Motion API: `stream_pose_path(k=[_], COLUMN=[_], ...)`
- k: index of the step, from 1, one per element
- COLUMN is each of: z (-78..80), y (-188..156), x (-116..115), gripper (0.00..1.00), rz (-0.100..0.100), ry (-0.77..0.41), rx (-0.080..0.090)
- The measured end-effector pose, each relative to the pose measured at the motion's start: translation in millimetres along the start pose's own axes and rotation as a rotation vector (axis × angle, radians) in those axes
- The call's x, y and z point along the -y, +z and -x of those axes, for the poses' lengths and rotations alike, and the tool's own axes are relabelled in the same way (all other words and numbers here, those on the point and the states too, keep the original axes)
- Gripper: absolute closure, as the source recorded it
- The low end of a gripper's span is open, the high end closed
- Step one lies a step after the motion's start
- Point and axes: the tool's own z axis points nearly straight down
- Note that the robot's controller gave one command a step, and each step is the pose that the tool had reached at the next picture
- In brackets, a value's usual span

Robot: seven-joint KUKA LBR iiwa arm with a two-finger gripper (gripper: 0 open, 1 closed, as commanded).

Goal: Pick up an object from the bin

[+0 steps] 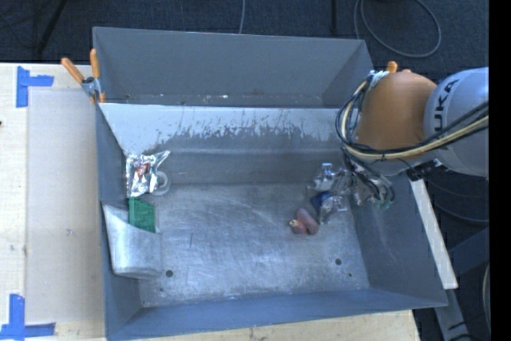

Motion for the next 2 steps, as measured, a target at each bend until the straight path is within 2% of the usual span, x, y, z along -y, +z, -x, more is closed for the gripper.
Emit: stream_pose_path(k=[1, 2], z=[6.2, 14.8], y=[-110.3, -154.5], x=[-1.3, -15.6], gripper=[1.00, 1.00], rz=[-0.002, 0.000], ry=[-0.216, -0.546], rx=[0.004, 0.001])
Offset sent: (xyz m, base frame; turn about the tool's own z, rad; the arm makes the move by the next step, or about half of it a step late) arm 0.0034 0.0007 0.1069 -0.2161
